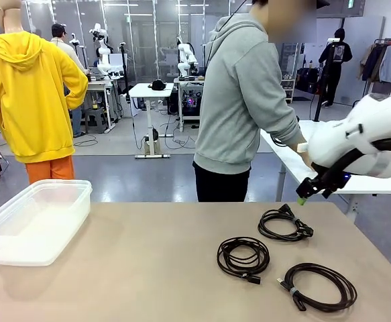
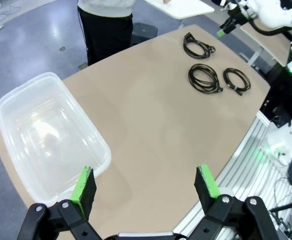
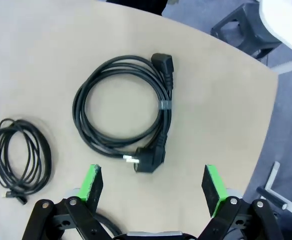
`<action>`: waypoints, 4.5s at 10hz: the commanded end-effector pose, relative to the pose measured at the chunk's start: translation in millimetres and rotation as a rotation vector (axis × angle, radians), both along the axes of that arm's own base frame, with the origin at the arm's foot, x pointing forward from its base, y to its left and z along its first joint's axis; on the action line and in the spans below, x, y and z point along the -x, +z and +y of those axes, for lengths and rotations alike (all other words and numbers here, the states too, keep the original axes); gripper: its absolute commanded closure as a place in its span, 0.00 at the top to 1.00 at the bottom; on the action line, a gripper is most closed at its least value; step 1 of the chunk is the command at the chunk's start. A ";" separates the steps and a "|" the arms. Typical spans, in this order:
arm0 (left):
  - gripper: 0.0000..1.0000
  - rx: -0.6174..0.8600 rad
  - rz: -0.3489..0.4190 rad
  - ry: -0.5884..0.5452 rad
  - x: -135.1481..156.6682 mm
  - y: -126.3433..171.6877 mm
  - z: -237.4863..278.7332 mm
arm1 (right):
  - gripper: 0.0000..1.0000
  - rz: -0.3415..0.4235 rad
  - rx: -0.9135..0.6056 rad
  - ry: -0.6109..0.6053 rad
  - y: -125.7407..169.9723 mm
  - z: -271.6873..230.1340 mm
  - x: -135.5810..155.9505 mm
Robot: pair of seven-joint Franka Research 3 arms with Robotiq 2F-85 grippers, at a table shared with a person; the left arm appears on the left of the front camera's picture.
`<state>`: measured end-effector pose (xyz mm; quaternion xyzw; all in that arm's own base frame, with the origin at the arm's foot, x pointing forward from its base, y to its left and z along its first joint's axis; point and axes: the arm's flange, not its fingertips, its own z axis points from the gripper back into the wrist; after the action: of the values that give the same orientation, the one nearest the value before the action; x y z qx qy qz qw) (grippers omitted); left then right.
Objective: Organize and store the cables.
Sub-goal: Place the Power Cable into the Organizing box.
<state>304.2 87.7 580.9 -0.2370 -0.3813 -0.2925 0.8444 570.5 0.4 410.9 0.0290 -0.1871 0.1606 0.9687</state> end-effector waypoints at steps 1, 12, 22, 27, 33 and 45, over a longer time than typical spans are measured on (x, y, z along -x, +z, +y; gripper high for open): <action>1.00 0.002 -0.006 -0.009 -0.6 0.8 -0.6 | 1.00 0.061 0.041 -0.023 -7.2 6.2 -30.3; 1.00 0.002 -0.006 -0.009 -0.6 0.8 -0.6 | 1.00 0.212 0.083 -0.013 -107.1 7.0 -112.3; 1.00 0.002 -0.006 -0.009 -0.6 0.8 -0.6 | 0.00 0.272 0.070 -0.040 -112.9 7.6 -122.1; 1.00 0.002 -0.006 -0.009 -0.6 0.8 -0.6 | 0.00 0.270 0.029 -0.104 -77.1 5.9 -115.7; 1.00 0.002 -0.006 -0.009 -0.6 0.8 -0.6 | 0.00 0.254 0.009 -0.192 7.6 16.6 -79.8; 1.00 0.002 -0.006 -0.009 -0.6 0.8 -0.6 | 0.17 0.208 -0.018 -0.202 36.6 151.9 -51.3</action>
<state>304.2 87.3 581.1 -0.2359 -0.3810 -0.2928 0.8447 633.3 140.6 450.7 0.0467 -0.0782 0.0765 0.9929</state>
